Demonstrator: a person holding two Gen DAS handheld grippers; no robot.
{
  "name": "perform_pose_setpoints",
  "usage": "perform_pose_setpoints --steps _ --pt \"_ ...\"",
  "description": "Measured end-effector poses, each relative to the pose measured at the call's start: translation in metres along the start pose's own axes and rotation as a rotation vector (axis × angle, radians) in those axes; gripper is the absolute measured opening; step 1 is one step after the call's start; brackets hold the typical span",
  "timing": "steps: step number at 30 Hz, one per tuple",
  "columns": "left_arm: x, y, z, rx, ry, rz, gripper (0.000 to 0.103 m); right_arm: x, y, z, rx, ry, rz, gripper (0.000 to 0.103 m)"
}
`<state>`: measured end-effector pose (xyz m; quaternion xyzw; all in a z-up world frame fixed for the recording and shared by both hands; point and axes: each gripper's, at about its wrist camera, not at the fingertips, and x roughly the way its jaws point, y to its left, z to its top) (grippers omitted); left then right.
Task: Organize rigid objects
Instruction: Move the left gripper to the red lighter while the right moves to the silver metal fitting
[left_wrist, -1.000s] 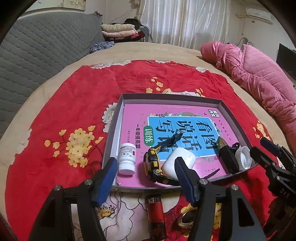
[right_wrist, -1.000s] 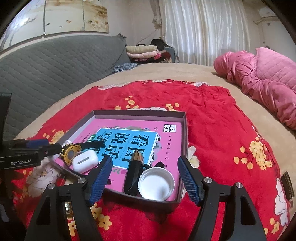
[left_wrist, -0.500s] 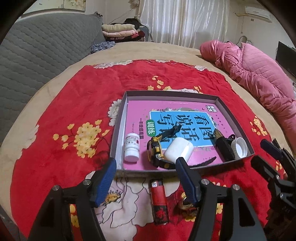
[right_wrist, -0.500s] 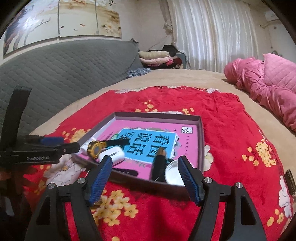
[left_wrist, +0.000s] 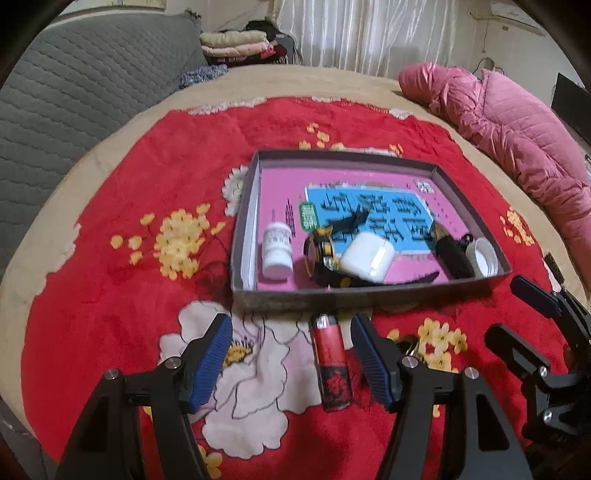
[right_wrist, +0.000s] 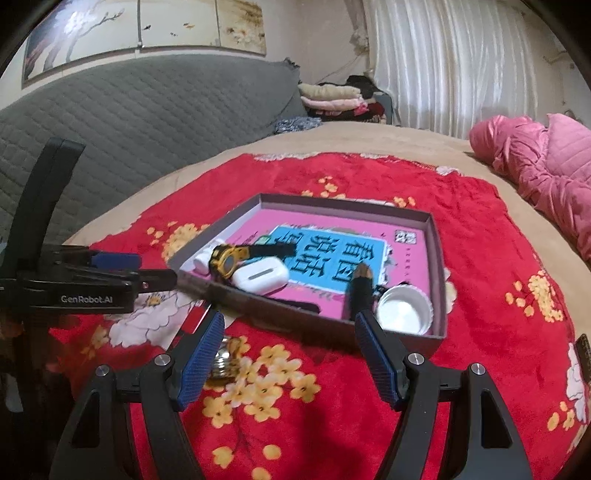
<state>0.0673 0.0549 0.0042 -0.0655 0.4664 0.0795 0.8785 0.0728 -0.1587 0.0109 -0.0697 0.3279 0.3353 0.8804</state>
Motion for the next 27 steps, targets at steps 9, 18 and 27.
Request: perform_pose_setpoints --steps 9,18,27 --pt "0.023 -0.005 -0.013 -0.007 0.101 -0.051 0.066 0.027 0.029 -0.016 -0.084 0.106 0.061 0.075" --pt "0.045 -0.005 -0.017 -0.020 0.163 -0.059 0.066 0.050 0.042 -0.025 -0.124 0.156 0.060 0.075" --pt "0.059 -0.010 -0.017 0.002 0.175 -0.024 0.066 0.069 0.045 -0.026 -0.152 0.165 0.045 0.075"
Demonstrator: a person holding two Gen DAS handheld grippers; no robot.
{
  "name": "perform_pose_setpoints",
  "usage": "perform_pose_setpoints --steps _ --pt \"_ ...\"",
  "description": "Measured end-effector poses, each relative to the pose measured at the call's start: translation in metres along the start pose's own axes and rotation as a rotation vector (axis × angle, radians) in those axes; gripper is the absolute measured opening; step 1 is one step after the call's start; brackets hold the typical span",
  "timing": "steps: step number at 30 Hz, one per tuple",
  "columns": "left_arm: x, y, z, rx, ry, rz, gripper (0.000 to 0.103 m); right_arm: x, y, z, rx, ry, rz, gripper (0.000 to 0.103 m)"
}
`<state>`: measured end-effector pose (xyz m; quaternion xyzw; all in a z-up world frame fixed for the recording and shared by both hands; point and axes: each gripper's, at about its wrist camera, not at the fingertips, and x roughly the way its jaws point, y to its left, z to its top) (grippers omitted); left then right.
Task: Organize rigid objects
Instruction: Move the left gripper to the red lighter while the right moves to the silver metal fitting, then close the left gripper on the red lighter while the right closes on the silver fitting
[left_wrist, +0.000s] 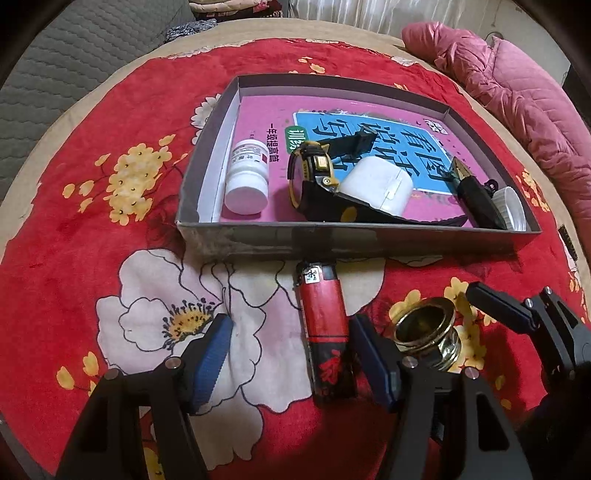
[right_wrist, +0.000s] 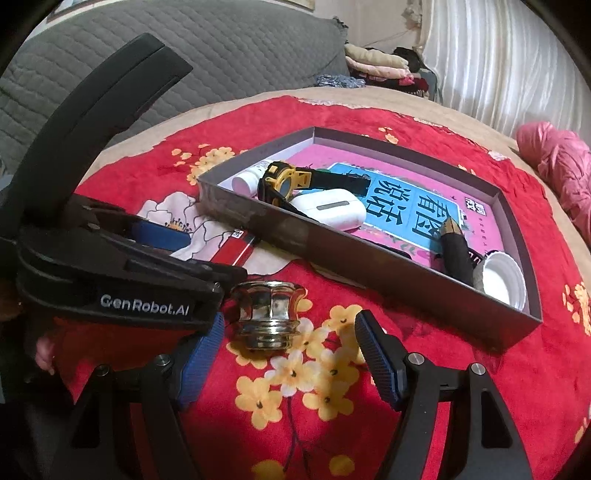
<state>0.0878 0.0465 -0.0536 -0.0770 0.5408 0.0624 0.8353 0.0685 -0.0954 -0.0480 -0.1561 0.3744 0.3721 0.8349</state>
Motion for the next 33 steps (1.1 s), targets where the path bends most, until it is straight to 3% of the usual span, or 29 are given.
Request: perform_pose_setpoints --steps 10,16,22,25,27,31,33 --pt "0.005 -0.002 0.003 0.004 -0.016 0.012 0.065 0.010 -0.001 0.005 -0.001 0.008 0.013 0.075" --pt "0.005 -0.004 0.004 0.012 -0.030 0.011 0.058 0.015 -0.003 0.005 0.001 0.018 0.009 0.074" --pt "0.004 -0.007 0.003 0.021 -0.026 0.007 0.050 0.017 -0.002 0.005 -0.013 0.032 0.004 0.065" --pt "0.004 -0.007 0.004 0.018 -0.022 -0.002 0.047 0.017 -0.001 0.005 -0.035 0.037 -0.004 0.051" --pt "0.004 -0.007 0.004 0.011 -0.019 -0.007 0.046 0.018 -0.002 0.006 -0.039 0.041 -0.009 0.047" --pt "0.002 -0.004 0.005 -0.010 -0.022 -0.021 0.036 0.018 -0.006 0.008 -0.035 0.046 -0.012 0.038" --pt "0.002 -0.001 0.005 -0.023 -0.021 -0.030 0.032 0.017 -0.010 0.008 -0.024 0.047 -0.005 0.038"
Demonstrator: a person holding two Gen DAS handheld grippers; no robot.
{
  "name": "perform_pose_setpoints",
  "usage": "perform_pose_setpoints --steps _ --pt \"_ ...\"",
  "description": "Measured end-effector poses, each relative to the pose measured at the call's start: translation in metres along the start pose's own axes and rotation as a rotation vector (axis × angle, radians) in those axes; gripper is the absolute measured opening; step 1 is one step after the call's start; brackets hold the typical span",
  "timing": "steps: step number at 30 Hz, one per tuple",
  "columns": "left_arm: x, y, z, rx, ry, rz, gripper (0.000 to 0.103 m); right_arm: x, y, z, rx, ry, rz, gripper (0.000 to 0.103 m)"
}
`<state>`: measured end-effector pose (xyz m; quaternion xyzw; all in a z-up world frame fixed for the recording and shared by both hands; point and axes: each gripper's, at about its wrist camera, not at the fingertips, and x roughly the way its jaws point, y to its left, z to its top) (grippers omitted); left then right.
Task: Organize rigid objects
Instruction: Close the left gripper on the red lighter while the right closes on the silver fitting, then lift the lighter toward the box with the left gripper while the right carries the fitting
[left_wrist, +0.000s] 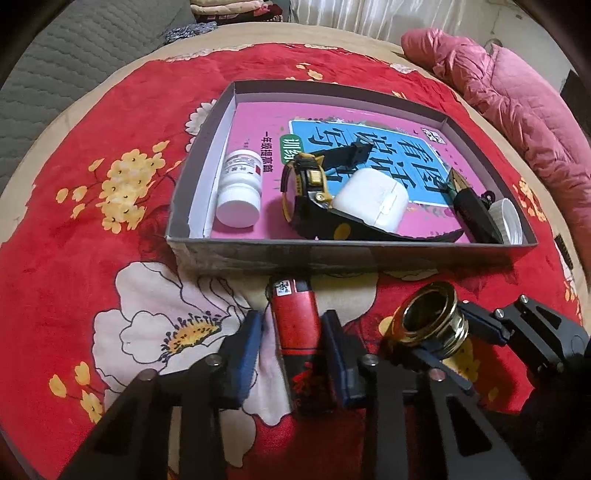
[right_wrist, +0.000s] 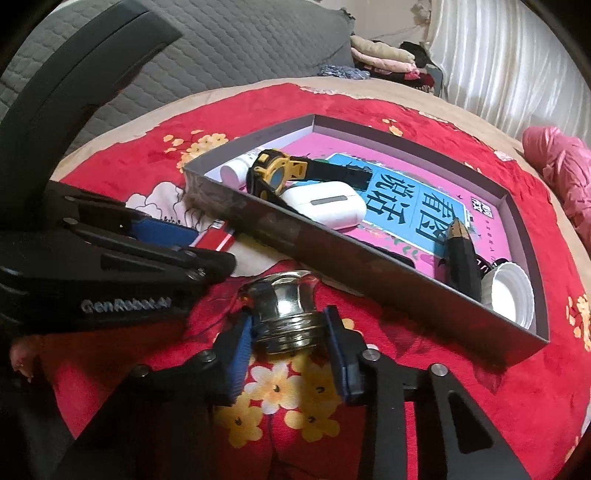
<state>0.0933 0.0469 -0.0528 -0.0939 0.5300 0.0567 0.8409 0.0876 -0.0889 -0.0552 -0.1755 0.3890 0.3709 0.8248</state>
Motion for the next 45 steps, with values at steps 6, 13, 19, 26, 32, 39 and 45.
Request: perform_pose_setpoints --steps 6,13,19,26,32,39,45 --pt "-0.001 0.006 -0.001 -0.026 -0.002 -0.023 0.024 -0.004 -0.007 0.001 0.027 -0.007 0.005 0.038" --pt "-0.002 0.010 -0.001 -0.047 -0.002 -0.044 0.023 -0.006 -0.010 0.001 0.052 -0.011 0.015 0.038" --pt "-0.006 0.017 -0.003 -0.088 -0.007 -0.089 0.023 -0.008 -0.011 0.002 0.060 -0.014 0.020 0.038" --pt "-0.012 0.014 -0.007 -0.085 -0.010 -0.105 0.023 -0.010 -0.014 0.002 0.071 -0.020 0.029 0.038" --pt "-0.017 0.012 -0.009 -0.081 -0.014 -0.107 0.023 -0.013 -0.015 0.002 0.077 -0.025 0.037 0.038" --pt "-0.021 0.010 -0.009 -0.076 -0.020 -0.106 0.023 -0.019 -0.014 0.003 0.071 -0.040 0.037 0.038" --pt "-0.030 0.008 -0.008 -0.079 -0.031 -0.128 0.023 -0.026 -0.013 0.004 0.074 -0.060 0.040 0.038"
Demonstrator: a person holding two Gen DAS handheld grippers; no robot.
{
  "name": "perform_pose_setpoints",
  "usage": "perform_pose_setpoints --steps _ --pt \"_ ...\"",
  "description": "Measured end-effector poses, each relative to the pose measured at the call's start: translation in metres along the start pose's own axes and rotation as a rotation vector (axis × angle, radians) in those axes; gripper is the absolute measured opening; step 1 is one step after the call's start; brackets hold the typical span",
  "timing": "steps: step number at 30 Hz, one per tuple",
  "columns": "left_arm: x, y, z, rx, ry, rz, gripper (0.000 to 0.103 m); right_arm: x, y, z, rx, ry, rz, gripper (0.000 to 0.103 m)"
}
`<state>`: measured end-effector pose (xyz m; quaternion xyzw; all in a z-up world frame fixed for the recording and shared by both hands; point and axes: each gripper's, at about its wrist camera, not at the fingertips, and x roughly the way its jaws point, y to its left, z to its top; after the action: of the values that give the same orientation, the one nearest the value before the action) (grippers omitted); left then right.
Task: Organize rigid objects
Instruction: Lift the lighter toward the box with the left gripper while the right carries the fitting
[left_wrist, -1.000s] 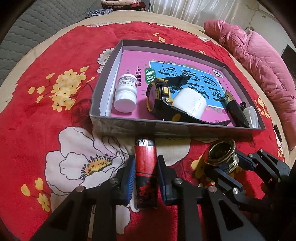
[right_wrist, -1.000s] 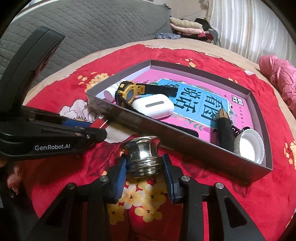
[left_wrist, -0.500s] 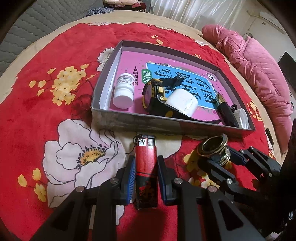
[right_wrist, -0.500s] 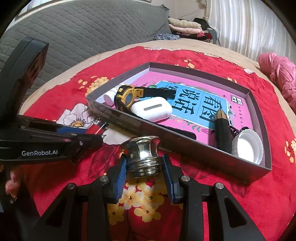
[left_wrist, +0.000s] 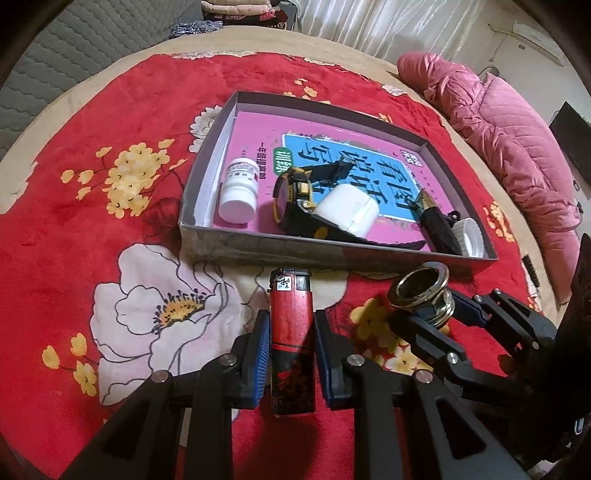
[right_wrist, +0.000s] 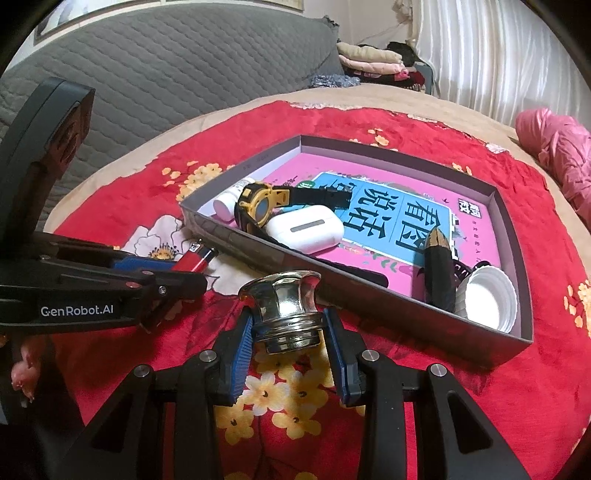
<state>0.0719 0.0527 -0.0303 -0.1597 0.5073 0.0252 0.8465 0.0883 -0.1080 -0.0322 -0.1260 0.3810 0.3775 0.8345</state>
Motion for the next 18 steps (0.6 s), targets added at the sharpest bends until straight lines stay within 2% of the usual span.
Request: perform_pose_setpoints --steps 18 --pt "-0.025 -0.023 0.008 0.046 -0.067 -0.034 0.023 -0.024 -0.011 0.008 0.036 -0.088 -0.010 0.038"
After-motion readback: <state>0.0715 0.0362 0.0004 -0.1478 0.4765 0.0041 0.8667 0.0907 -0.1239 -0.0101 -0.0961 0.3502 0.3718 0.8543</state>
